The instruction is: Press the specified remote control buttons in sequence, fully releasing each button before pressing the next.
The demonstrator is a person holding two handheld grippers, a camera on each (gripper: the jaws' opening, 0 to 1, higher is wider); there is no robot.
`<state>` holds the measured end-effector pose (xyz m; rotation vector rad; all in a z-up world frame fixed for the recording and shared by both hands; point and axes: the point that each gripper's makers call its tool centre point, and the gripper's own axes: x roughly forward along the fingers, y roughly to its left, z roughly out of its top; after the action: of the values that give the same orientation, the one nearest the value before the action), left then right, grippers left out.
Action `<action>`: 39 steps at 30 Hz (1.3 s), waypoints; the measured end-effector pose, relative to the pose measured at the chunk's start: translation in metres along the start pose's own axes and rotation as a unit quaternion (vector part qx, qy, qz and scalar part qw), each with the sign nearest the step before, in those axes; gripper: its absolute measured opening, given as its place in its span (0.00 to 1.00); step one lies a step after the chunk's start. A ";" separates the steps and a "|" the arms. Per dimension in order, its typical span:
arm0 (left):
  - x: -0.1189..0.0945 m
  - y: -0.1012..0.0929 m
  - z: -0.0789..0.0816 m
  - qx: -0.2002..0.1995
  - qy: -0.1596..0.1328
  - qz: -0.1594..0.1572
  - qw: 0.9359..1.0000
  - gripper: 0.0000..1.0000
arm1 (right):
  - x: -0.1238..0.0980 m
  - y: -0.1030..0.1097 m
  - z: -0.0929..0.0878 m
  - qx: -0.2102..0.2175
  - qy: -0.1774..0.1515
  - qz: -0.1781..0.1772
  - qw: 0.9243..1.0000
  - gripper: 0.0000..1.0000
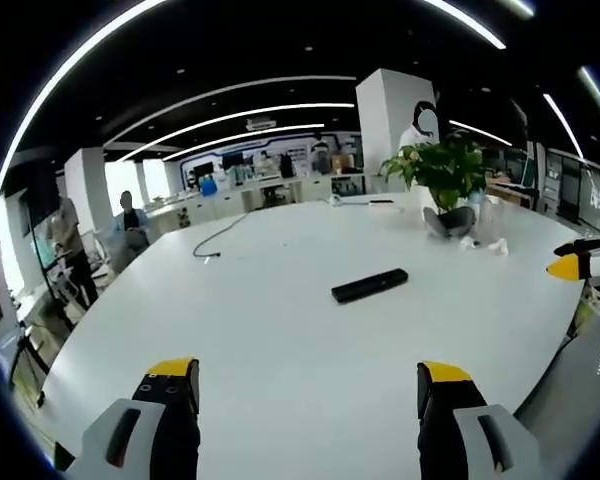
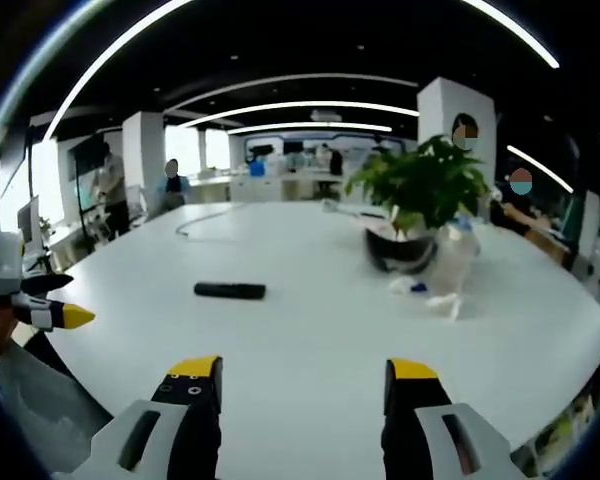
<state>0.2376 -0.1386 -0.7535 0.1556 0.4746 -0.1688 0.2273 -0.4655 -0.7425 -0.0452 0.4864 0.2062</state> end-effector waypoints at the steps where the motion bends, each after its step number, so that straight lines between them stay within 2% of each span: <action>1: 0.000 0.000 0.000 0.000 0.000 0.000 1.000 0.93 | 0.000 0.000 0.000 0.000 0.000 0.000 1.000 0.64; 39: 0.002 -0.004 -0.002 0.006 0.008 -0.007 1.000 0.92 | 0.001 0.001 -0.002 -0.004 0.006 0.003 1.000 0.62</action>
<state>0.2372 -0.1426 -0.7565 0.1650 0.4915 -0.1842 0.2270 -0.4649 -0.7445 -0.0530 0.4968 0.2141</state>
